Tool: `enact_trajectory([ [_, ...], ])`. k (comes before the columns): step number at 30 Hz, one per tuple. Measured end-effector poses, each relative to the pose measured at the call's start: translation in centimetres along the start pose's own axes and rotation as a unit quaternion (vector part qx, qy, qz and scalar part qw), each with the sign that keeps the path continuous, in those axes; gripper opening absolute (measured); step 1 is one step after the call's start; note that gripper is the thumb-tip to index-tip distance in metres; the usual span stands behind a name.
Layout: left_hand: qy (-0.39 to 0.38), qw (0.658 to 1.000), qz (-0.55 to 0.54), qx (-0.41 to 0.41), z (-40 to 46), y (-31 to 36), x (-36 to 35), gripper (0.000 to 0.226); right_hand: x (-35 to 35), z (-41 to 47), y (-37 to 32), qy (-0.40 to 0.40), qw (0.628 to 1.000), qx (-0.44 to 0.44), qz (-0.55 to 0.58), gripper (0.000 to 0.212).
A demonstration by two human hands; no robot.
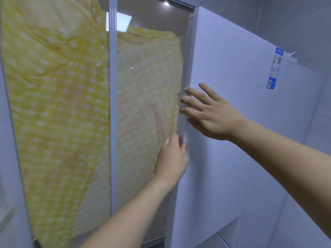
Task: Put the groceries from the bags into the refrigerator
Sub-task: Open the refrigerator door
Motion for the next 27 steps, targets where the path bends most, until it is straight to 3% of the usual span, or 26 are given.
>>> enact_trajectory([
  [5,0.034,0.999,0.006,0.007,-4.1,4.1,-1.7,0.011,3.9,-4.0,0.3,0.031,0.999,-0.002,-0.010,0.028],
  [16,0.020,0.999,-0.037,0.013,-9.5,10.7,-6.0,0.018,8.2,-14.0,3.4,0.012,0.998,-0.048,-0.039,0.047],
  [27,-0.012,0.999,-0.024,0.031,-11.3,14.8,-8.7,0.017,9.5,-18.9,4.8,-0.057,0.994,-0.081,-0.042,0.053],
])
Point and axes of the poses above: each hand's wrist, its own z-axis towards the middle knuckle, its own x-axis out of the back of the hand, y = z × x, the point moved 10 cm from there along z, towards the middle knuckle, and after that the axes turned 13 degrees about -y, right-handed, at the moved point
